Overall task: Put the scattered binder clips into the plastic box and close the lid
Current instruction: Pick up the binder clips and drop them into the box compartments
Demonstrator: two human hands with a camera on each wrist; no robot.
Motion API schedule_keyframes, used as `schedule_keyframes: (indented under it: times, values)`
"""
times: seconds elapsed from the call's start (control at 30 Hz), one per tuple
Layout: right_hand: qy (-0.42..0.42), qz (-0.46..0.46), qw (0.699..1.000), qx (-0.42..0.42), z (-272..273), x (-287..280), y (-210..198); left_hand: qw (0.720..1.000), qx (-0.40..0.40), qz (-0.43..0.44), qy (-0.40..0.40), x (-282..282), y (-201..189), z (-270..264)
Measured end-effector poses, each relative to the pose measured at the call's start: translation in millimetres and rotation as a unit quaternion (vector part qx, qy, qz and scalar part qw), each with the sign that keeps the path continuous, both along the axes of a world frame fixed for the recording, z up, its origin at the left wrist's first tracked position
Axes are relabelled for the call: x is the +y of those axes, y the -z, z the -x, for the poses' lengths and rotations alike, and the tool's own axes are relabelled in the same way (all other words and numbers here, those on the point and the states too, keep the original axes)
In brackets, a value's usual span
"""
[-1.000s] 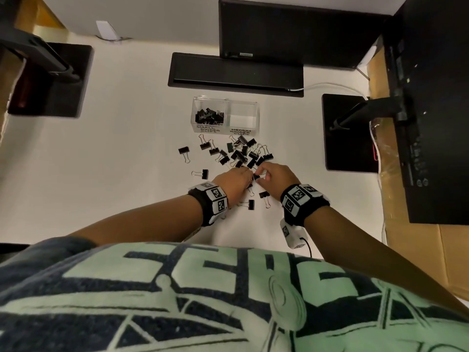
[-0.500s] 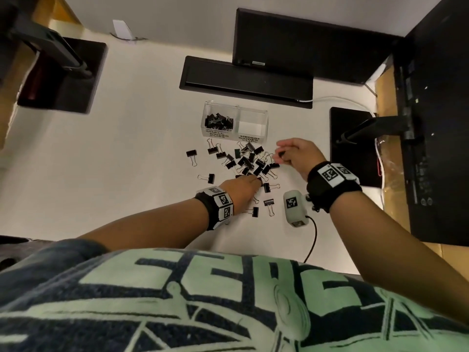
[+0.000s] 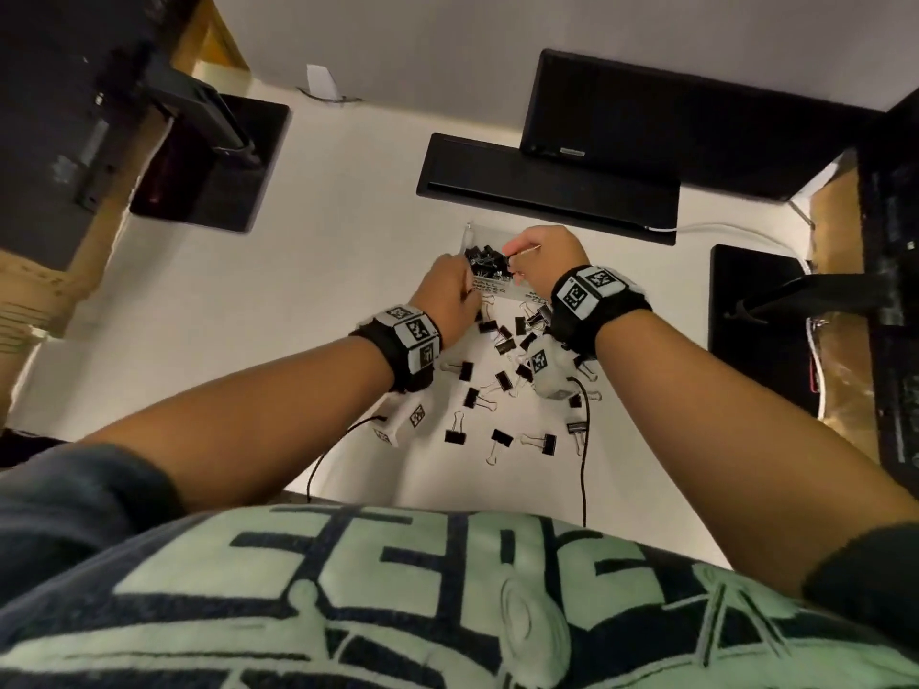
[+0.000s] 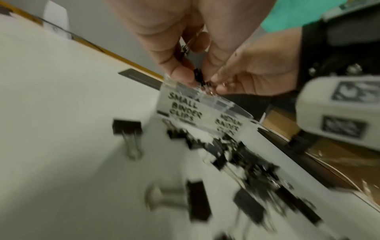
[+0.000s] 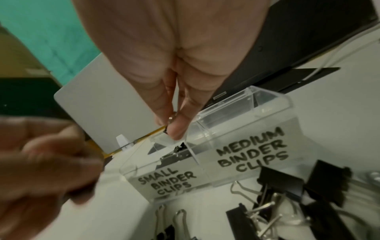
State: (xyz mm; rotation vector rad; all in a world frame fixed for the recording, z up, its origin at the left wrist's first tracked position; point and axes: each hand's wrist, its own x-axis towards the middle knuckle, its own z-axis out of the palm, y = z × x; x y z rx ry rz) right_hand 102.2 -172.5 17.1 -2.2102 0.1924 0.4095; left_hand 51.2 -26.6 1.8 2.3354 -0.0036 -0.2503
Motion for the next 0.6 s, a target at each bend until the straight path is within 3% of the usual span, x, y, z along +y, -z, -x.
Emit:
schedule_keyframes:
  times: [0.13,0.3,0.5,0.6]
  values:
    - [-0.023,0.044,0.999,-0.02,-1.4,5.4,1.7,0.999,-0.004,-0.035,-0.023,11.3,-8.5,-37.4]
    - [0.002,0.034,0.997,-0.067,28.3,-12.6,1.4,0.996,0.002,-0.088,0.031,2.4,-11.7,-66.2]
    - [-0.082,0.118,0.99,-0.003,78.4,-31.3,37.0,0.985,0.017,-0.138,0.101,-8.8,-5.4,-76.8]
    - [-0.137,0.175,0.975,0.016,92.3,-37.4,49.0,0.979,-0.02,-0.151,0.135,-8.7,-5.5,-70.4]
